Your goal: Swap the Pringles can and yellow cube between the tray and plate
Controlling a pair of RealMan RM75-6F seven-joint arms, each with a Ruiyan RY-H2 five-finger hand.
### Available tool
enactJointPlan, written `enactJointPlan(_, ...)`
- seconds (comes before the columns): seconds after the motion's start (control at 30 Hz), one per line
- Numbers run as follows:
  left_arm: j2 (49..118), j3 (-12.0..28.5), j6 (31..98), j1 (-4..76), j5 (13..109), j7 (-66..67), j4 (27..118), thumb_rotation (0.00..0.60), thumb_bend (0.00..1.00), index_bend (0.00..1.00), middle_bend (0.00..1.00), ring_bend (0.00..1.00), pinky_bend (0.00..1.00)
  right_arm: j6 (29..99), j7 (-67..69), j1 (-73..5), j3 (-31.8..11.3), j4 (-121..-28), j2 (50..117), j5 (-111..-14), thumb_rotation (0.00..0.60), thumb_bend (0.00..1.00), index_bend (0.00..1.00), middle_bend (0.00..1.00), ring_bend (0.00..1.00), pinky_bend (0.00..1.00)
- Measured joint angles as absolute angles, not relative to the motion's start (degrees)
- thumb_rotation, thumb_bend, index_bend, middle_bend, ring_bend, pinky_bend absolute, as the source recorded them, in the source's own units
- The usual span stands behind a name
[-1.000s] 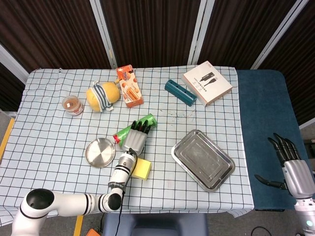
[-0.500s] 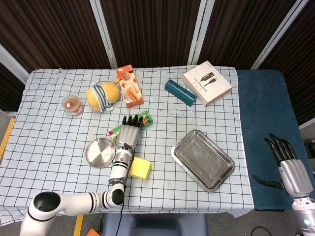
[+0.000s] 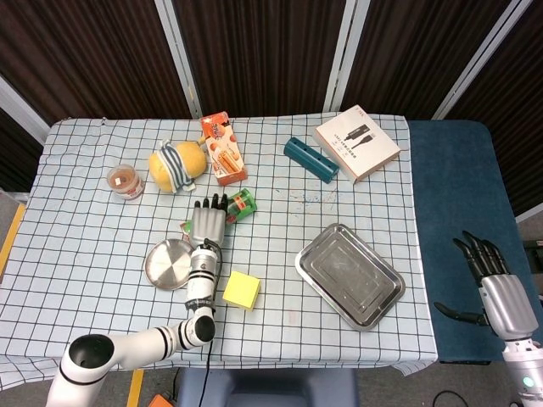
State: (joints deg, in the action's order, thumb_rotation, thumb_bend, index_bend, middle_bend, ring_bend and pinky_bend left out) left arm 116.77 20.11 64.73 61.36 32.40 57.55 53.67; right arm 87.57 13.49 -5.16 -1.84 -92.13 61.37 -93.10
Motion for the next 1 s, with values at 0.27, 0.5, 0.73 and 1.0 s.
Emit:
enactJointPlan(0.27,118.7,19.6,63.4,60.0,36.5,53.9,49.5,0.6,0.39,0.0,0.28,0.36,0.43,87.3,13.1,-5.3,-1.7,-92.3,61.5,-93.2,0.6,0.06,0.0,0.0,0.0,0.0)
enactJointPlan(0.5,119.0,19.4,62.9,59.2,38.1,53.1,48.9,0.6,0.45,0.02,0.38,0.48,0.56,87.4,13.0,-5.3,-1.7,-92.2,61.6,-93.2,0.6,0.06,0.0,0.0,0.0,0.0)
enactJointPlan(0.73,117.5,18.7,65.2,57.9,44.8,48.6,51.7,0.6,0.49,0.15,0.48,0.57,0.65,87.2,12.6,-5.4,-1.7,-92.3,61.7,-93.0,0.6,0.06,0.0,0.0,0.0,0.0)
enactJointPlan(1.0,111.8,17.6,70.8,54.6,51.0,45.8,64.0,0.6,0.51,0.28,0.52,0.6,0.68,87.5,12.3,-5.3,-1.4,-92.4,61.9,-93.4,0.6,0.06,0.0,0.0,0.0,0.0)
